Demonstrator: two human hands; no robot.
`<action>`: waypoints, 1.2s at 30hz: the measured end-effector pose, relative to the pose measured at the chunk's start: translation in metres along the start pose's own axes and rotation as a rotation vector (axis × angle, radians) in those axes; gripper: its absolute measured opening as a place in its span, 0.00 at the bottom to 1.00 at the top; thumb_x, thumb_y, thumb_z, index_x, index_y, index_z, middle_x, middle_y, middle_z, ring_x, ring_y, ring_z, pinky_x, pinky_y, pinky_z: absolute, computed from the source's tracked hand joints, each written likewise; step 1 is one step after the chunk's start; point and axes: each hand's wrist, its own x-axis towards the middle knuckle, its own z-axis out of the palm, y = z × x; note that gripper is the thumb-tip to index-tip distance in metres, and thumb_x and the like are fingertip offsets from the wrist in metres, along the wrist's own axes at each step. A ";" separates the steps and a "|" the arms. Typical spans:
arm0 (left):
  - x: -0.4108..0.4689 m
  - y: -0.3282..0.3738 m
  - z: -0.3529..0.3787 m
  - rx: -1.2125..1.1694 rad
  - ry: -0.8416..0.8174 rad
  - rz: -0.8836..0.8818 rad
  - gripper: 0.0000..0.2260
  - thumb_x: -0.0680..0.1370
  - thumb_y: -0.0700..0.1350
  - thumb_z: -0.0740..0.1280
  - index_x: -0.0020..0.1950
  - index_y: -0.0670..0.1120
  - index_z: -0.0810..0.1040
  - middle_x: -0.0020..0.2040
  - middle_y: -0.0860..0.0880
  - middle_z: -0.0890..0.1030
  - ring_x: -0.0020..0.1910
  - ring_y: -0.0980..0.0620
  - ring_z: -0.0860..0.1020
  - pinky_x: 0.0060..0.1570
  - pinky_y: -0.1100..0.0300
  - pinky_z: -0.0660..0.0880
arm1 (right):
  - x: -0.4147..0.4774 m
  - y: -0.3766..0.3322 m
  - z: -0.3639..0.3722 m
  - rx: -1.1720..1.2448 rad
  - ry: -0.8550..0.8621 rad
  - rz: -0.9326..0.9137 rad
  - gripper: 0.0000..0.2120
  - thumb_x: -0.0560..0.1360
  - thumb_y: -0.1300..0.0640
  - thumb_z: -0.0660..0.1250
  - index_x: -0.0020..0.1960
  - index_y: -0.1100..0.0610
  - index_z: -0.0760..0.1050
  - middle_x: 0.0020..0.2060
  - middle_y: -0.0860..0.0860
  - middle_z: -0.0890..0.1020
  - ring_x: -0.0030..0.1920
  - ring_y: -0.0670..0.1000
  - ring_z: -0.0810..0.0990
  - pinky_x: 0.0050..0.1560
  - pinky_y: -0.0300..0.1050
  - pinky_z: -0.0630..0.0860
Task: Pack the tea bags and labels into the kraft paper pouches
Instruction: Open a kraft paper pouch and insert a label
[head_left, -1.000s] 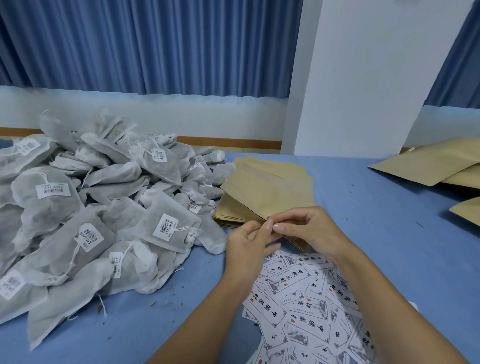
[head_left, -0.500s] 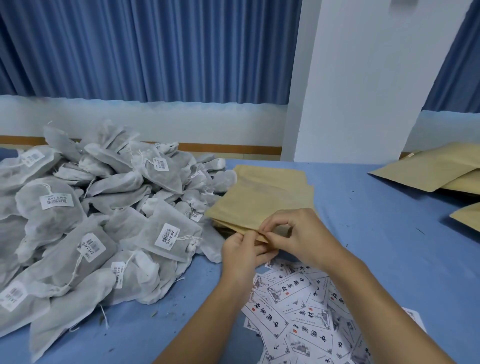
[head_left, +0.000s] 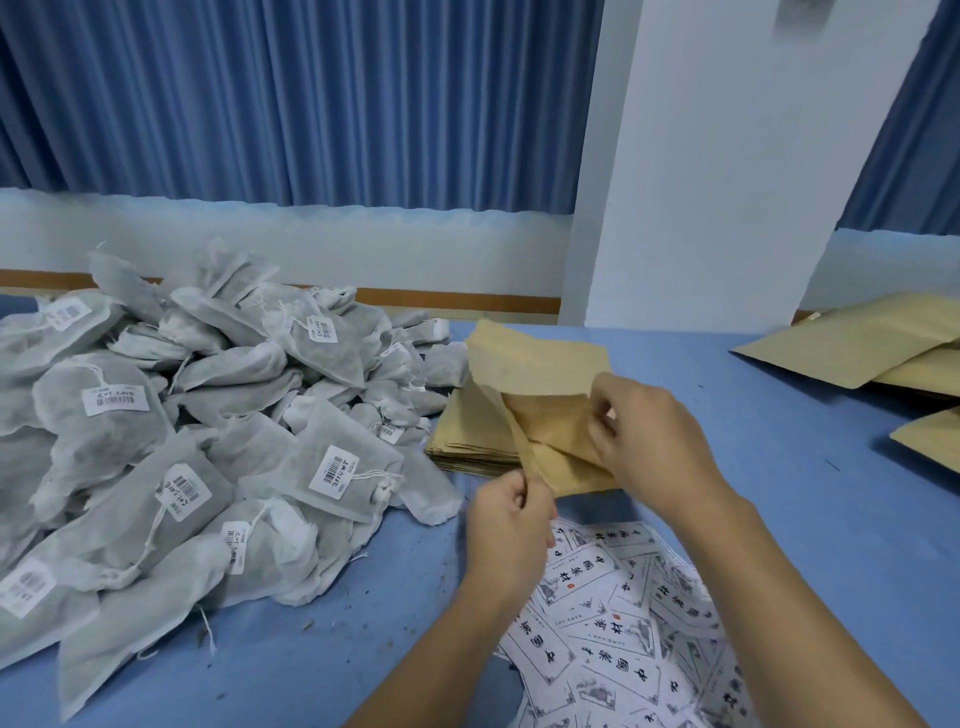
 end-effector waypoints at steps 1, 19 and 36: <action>-0.001 0.000 0.003 -0.019 0.014 0.002 0.14 0.80 0.41 0.61 0.34 0.42 0.73 0.26 0.46 0.70 0.23 0.53 0.66 0.24 0.61 0.63 | 0.000 0.002 -0.003 -0.004 -0.062 0.002 0.04 0.76 0.53 0.66 0.46 0.50 0.70 0.38 0.44 0.77 0.41 0.57 0.77 0.38 0.48 0.74; -0.020 0.046 -0.011 1.160 0.126 0.856 0.16 0.66 0.31 0.56 0.47 0.44 0.75 0.49 0.46 0.74 0.46 0.44 0.73 0.39 0.57 0.63 | -0.003 -0.024 0.002 -0.178 -0.247 -0.104 0.11 0.70 0.61 0.60 0.48 0.49 0.74 0.37 0.50 0.79 0.39 0.60 0.77 0.35 0.47 0.72; 0.024 0.034 -0.013 1.056 -0.256 0.628 0.27 0.81 0.65 0.46 0.76 0.52 0.59 0.67 0.46 0.75 0.66 0.45 0.72 0.59 0.50 0.71 | -0.004 -0.027 -0.007 0.233 0.201 0.140 0.27 0.73 0.66 0.58 0.62 0.42 0.79 0.48 0.52 0.86 0.49 0.60 0.81 0.50 0.54 0.79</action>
